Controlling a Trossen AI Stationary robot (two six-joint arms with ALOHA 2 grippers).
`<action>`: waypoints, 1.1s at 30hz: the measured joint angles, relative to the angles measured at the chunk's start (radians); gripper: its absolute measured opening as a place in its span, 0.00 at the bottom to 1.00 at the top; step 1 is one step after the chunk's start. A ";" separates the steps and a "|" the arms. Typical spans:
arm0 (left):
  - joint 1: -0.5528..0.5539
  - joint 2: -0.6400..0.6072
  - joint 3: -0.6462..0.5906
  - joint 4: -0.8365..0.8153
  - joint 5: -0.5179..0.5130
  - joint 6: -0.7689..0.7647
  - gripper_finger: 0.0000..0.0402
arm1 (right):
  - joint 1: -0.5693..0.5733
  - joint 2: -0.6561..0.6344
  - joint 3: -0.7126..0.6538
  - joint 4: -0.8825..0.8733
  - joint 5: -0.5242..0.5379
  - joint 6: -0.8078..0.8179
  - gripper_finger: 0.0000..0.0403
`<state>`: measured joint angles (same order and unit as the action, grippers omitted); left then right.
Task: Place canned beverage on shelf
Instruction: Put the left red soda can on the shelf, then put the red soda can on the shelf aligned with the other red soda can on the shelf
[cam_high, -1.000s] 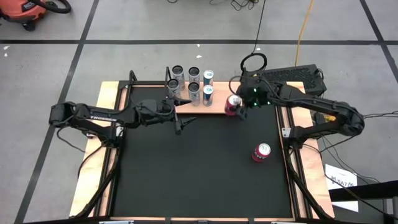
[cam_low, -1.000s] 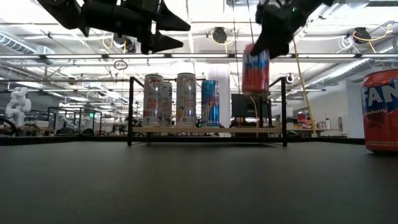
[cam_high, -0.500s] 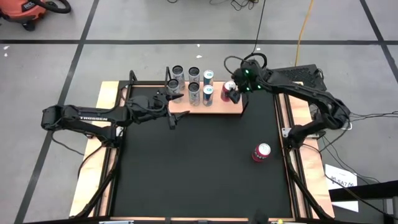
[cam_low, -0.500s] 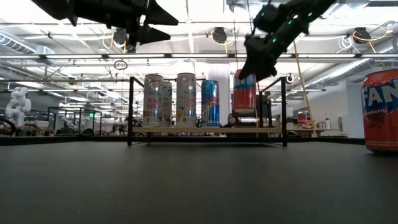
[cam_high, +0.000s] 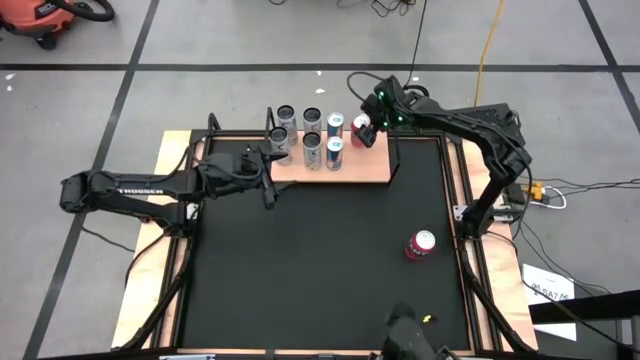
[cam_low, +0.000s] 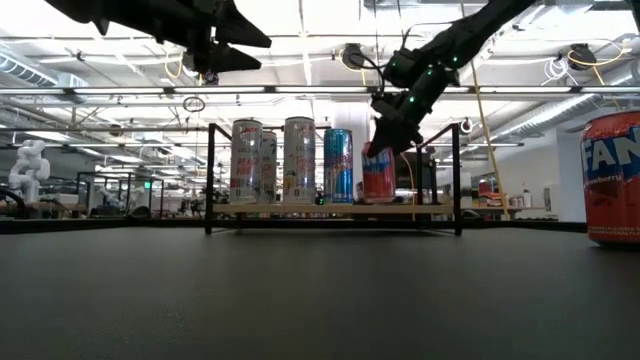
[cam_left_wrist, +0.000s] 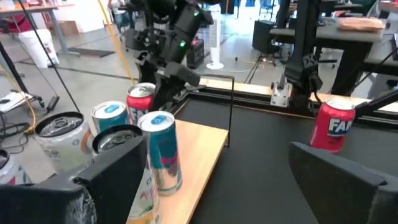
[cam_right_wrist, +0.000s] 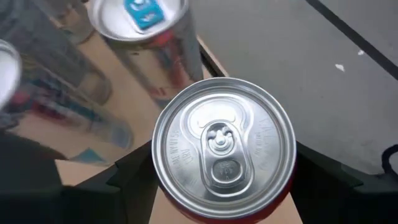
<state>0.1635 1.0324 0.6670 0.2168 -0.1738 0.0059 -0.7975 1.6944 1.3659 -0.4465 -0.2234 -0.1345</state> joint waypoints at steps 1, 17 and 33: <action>0.000 -0.007 0.000 -0.005 -0.001 0.000 0.97 | -0.005 0.008 0.000 0.006 -0.011 -0.015 0.68; 0.000 -0.035 0.000 -0.044 -0.018 0.009 0.97 | -0.008 0.038 0.002 0.020 -0.044 -0.014 0.81; 0.000 -0.055 0.000 -0.042 -0.017 0.034 0.97 | 0.001 -0.171 0.000 -0.002 -0.010 0.077 0.90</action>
<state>0.1638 0.9777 0.6666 0.1752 -0.1909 0.0401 -0.7970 1.5234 1.3659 -0.4488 -0.2330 -0.0571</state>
